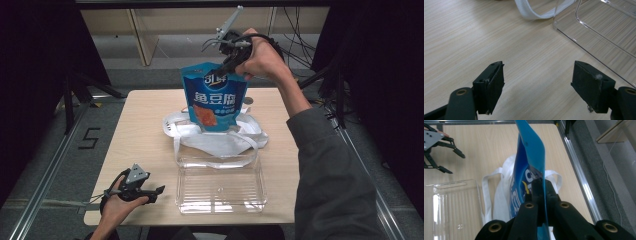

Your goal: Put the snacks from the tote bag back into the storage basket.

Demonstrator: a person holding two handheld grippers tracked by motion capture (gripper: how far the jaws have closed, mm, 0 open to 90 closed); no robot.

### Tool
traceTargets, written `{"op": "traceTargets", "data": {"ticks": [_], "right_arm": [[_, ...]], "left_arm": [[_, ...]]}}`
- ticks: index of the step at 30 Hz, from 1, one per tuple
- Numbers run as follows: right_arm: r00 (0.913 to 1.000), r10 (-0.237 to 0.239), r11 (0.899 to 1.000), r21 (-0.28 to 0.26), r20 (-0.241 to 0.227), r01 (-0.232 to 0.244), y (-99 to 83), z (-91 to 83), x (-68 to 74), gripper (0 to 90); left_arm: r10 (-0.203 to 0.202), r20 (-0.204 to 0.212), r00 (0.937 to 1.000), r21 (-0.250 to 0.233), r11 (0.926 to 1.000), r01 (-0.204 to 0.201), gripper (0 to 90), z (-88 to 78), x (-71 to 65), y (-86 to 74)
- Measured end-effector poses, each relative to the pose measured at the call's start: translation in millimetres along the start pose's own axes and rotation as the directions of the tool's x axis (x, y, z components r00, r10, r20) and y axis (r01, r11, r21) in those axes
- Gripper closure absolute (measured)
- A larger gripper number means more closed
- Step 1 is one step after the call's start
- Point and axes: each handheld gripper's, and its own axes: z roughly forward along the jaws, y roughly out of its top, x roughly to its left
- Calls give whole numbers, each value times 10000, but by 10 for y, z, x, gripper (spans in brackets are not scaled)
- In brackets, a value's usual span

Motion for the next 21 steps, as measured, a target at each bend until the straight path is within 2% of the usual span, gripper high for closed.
{"op": "traceTargets", "data": {"ticks": [1, 2, 5, 6, 7, 8, 10, 16, 18, 20, 21], "right_arm": [[9998, -191, 9998, -32, -84, 190, 4, -30, 30, 900], [10000, -35, 10000, 13, -34, 35, 0, -65, 77, 900], [9995, -298, 9995, -45, 89, 298, -3, -155, 189, 900], [9995, -294, 9995, -104, 100, 295, -6, -187, 229, 900], [9992, -393, 9991, -145, -7, 393, -17, -238, 303, 900], [9992, -393, 9991, -145, -7, 393, -17, -238, 303, 900], [9993, -348, 9994, -45, -121, 347, -31, -287, 388, 900], [9970, -764, 9969, 167, -101, 766, -48, -366, 658, 900], [9972, -728, 9972, 132, -157, 730, -68, -377, 731, 900], [9974, -647, 9978, 140, -328, 652, -98, -378, 807, 900], [9965, -762, 9970, 97, -331, 766, -108, -371, 831, 900]], "left_arm": [[-8, -18, 10000, -4, 10000, 8, 250, -1, -1, 0], [-18, -9, 10000, 0, 10000, 18, 251, -1, -2, -1], [9, -2, 10000, -13, 10000, -9, 250, 1, 1, 1], [218, -92, 9997, -7, 9998, -218, 250, -4, 12, 8], [150, -85, 9999, 8, 9999, -150, 249, -3, 9, 8], [127, -91, 9999, -4, 9999, -127, 249, -3, 6, 7], [111, -125, 9999, 18, 9999, -111, 249, -2, 3, 2], [65, -197, 9998, 10, 10000, -65, 245, -35, 21, -4], [25, -249, 9997, -80, 10000, -27, 241, -33, 25, -9], [240, -119, 9996, 224, 9995, -238, 233, -53, 44, -3], [-12, -166, 9999, -70, 10000, 10, 233, -29, 24, -7]]}}
